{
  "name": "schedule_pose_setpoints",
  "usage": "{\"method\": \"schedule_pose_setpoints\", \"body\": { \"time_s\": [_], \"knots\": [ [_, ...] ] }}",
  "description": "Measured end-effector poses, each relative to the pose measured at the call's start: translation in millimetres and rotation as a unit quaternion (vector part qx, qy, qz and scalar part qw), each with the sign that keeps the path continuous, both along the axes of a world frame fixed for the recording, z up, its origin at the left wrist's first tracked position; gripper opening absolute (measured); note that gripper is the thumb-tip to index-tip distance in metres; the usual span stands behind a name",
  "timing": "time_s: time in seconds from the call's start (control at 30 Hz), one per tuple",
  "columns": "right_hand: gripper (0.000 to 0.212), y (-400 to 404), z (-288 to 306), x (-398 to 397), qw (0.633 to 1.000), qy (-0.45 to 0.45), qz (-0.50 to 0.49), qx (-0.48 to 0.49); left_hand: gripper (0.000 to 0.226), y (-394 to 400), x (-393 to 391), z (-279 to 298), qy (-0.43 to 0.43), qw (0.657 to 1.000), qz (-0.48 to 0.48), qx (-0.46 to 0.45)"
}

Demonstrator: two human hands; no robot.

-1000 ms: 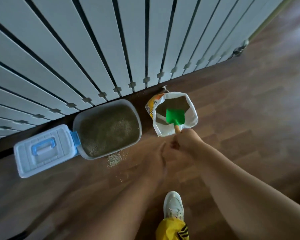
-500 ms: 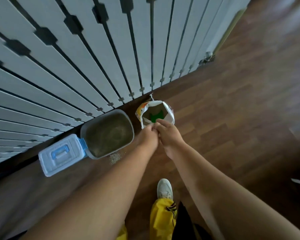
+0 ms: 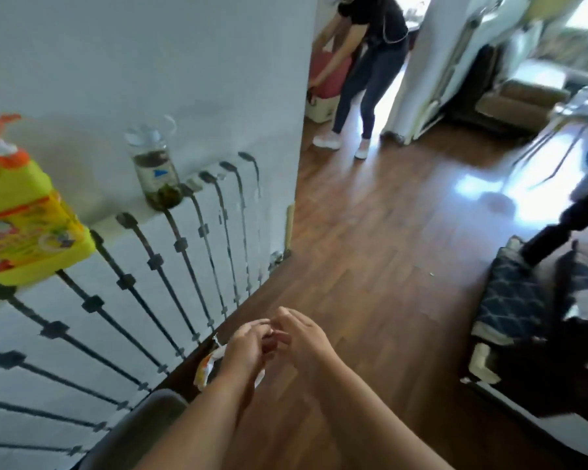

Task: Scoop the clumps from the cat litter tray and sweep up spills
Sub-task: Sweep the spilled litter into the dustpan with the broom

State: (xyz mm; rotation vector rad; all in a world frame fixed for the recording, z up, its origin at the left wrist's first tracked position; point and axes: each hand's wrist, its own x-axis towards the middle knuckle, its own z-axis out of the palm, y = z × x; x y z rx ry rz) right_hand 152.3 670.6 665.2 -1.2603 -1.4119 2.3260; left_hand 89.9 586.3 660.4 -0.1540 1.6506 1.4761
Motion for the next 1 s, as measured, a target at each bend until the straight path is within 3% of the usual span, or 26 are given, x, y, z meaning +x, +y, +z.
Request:
{"method": "schedule_pose_setpoints", "body": {
  "time_s": [0.33,0.47,0.57,1.0],
  "knots": [
    [0.021,-1,108,113,0.979,0.011,-0.199,0.051,0.023,42,74,97,-0.084,0.973,-0.212,0.047],
    [0.033,-2,117,174,0.965,0.001,-0.256,0.059,0.027,54,127,111,-0.082,0.951,-0.294,0.053],
    [0.029,-2,111,222,0.957,0.009,-0.284,0.054,0.033,62,167,112,-0.078,0.937,-0.336,0.048],
    [0.031,26,103,527,0.901,-0.028,-0.433,0.021,0.04,134,469,94,-0.124,0.857,-0.501,0.012]
  ]
}}
